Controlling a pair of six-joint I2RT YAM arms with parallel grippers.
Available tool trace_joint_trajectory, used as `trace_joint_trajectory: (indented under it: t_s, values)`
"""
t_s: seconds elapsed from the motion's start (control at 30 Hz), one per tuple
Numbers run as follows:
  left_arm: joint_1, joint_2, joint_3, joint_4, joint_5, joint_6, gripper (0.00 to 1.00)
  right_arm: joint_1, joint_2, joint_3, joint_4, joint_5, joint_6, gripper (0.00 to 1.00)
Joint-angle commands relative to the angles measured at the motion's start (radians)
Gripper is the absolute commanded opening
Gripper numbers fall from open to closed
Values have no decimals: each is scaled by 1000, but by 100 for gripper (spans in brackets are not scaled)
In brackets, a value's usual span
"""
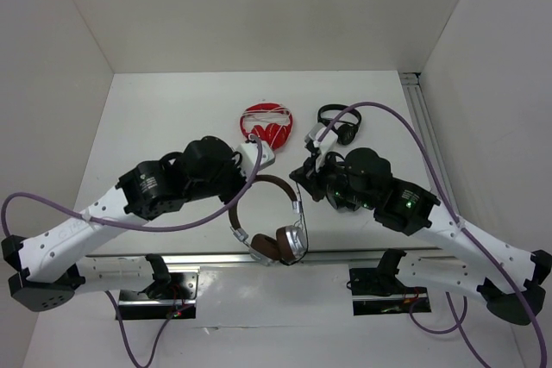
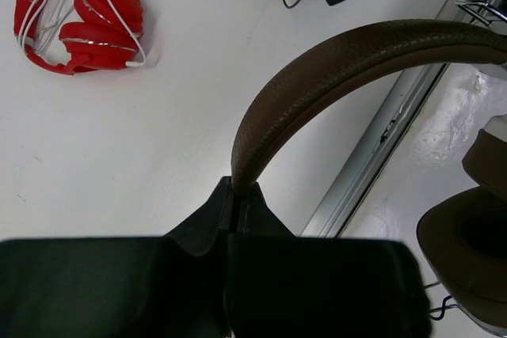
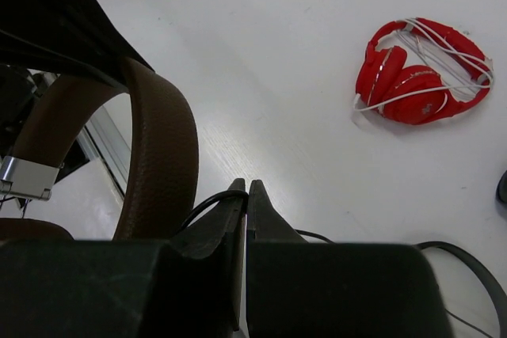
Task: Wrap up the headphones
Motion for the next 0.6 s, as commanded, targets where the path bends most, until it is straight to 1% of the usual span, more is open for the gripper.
trace_joint_trajectory:
  t_s: [0.0,0.07,0.2,0.23,0.3,0.4,0.47,0.57]
  values:
    - [-26,-7,9,14,62,16,0,4,-28,34,10,30,-17,0]
    - [-26,14,18,14,62,16,0,4,-28,25,10,30,-17,0]
    - [-35,36,28,3,-13,-5,0,4,-28,25,10,8,-17,0]
    - [-35,45,28,3,-57,-6,0,4,-28,25,10,-4,-17,0]
    - [-35,45,37,3,-91,-15,0,4,-28,25,10,-4,-17,0]
    - [-35,54,37,3,-220,-38,0,4,-28,25,1,-4,-17,0]
    - [-35,54,46,3,-211,-38,0,4,-28,25,1,7,-17,0]
    - [-35,30,46,12,-153,-38,0,4,-8,15,1,30,-17,0]
